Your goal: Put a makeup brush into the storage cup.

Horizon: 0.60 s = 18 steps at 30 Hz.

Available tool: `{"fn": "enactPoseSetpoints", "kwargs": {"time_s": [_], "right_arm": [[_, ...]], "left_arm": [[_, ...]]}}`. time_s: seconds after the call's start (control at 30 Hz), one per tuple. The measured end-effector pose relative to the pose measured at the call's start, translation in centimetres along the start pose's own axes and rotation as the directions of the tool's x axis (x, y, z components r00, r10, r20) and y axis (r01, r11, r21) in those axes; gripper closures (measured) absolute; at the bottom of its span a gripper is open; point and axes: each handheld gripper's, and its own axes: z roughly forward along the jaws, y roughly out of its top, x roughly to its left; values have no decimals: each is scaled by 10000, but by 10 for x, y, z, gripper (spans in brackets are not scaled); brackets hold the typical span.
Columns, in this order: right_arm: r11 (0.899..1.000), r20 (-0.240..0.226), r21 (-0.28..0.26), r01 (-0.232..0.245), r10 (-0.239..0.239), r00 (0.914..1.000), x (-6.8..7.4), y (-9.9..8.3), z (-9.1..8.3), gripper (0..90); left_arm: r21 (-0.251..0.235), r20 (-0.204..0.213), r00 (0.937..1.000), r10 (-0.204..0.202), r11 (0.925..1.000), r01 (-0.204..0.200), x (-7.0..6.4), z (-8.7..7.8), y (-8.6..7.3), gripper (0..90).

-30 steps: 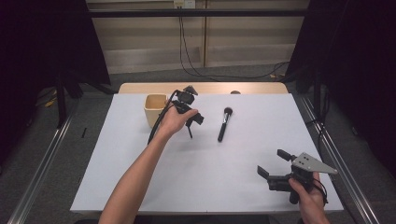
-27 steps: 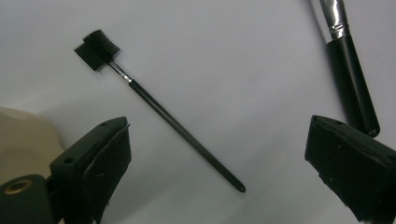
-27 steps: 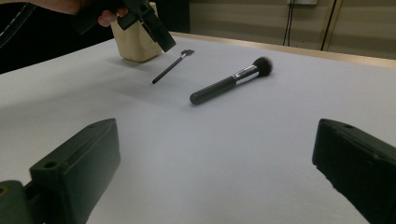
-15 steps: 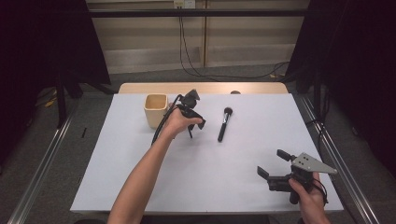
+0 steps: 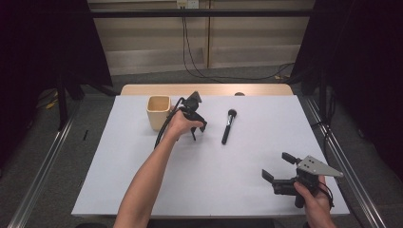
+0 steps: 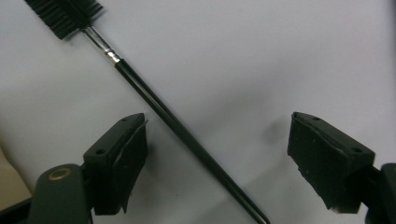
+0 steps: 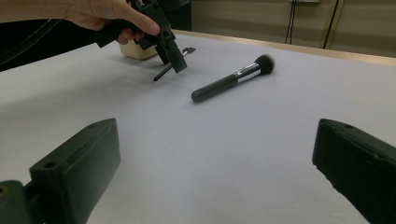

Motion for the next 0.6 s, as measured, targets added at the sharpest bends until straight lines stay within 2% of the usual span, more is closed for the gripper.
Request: {"fn": "enactPoseSetpoints", "kwargs": {"time_s": [0.1, 0.13, 0.23, 0.33, 0.37, 0.47, 0.6], "right_arm": [[10000, -2, -4, -16, 16, 10000, 0, 0, 0, 5], [10000, 1, -6, -23, 23, 10000, 0, 0, 0, 5], [10000, -7, 0, 6, -6, 10000, 0, 0, 0, 5], [10000, -2, 7, 50, -50, 10000, 0, 0, 0, 5], [10000, -9, 14, 39, -39, 10000, 1, 0, 0, 5], [10000, -3, 34, 32, -32, 10000, 1, 0, 0, 5], [10000, 14, 14, -7, 7, 10000, 1, -1, 0, 5]], "left_arm": [[56, -232, 9996, 171, 9998, -170, -2, 1, 0, 219], [40, -289, 9996, 67, 10000, -66, -2, 0, 0, 238], [56, -429, 9991, -54, 10000, 57, 0, -1, 1, 314], [222, -902, 9956, 238, 9995, -219, -2, -1, 2, 416], [251, -976, 9950, 185, 9996, -161, -3, -1, 2, 418], [397, -996, 9949, 189, 9991, -150, -2, -1, 4, 429], [505, -1076, 9941, 129, 9987, -75, -2, -2, 5, 488]]}}
